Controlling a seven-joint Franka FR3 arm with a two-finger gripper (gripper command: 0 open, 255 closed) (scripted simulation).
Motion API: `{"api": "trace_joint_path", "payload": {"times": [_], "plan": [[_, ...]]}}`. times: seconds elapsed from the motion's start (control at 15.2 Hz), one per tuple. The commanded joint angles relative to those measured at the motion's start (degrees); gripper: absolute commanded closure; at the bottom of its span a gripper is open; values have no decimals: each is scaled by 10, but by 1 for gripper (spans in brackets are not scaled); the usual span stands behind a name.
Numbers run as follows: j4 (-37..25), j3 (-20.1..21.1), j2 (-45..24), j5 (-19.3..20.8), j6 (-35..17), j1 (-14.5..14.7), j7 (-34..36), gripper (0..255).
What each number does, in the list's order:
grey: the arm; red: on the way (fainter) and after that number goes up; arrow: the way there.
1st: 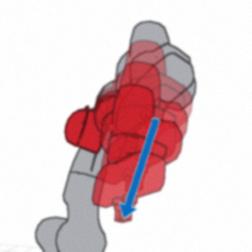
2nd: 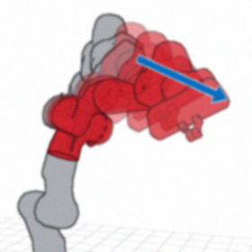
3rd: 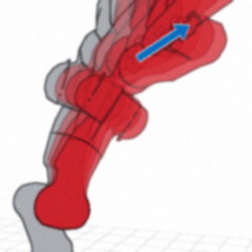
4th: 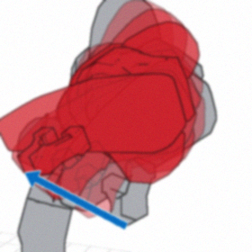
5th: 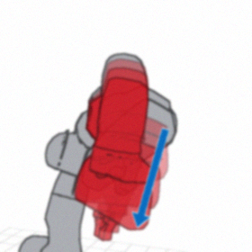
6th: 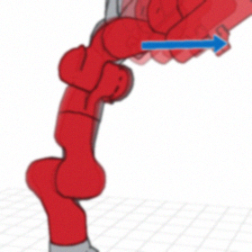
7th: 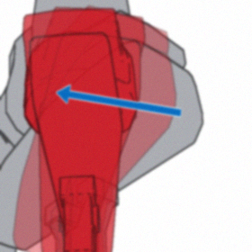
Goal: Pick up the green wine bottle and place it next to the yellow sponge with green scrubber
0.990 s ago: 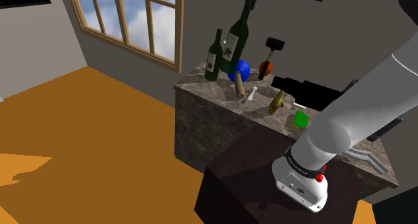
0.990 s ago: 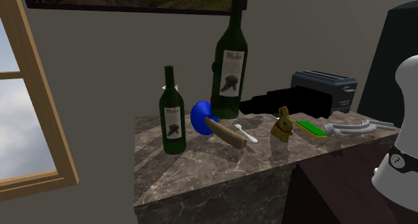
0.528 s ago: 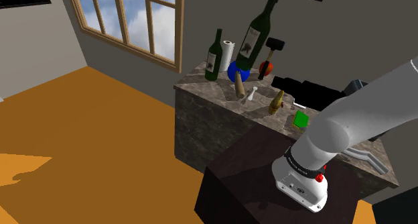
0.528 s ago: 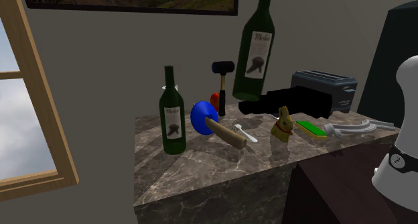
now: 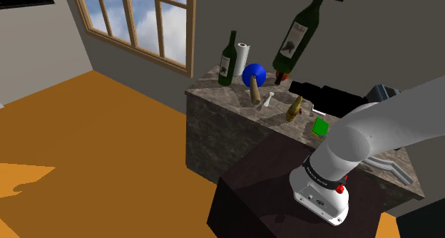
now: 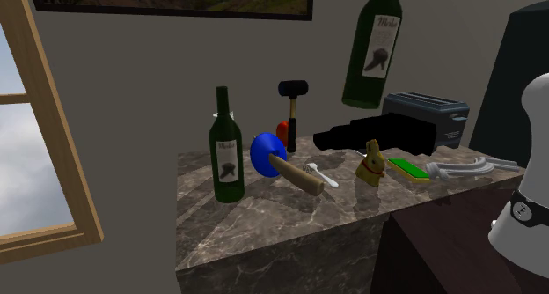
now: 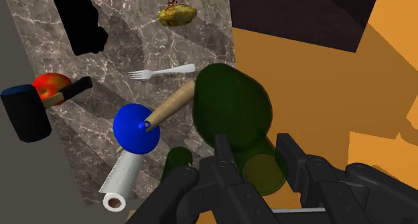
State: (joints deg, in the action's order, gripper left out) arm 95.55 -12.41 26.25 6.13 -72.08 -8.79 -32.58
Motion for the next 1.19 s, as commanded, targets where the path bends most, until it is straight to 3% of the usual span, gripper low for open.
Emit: {"api": "trace_joint_path", "payload": {"times": [0.0, 0.53, 0.86, 1.12], "plan": [[-25, -10, 4, 6, 28, -4, -18, 255], [-119, -50, 28, 39, 139, -17, -94, 255], [-226, -90, 14, 67, 223, -21, -168, 255], [-151, -80, 54, 71, 187, -25, -153, 255]]}}
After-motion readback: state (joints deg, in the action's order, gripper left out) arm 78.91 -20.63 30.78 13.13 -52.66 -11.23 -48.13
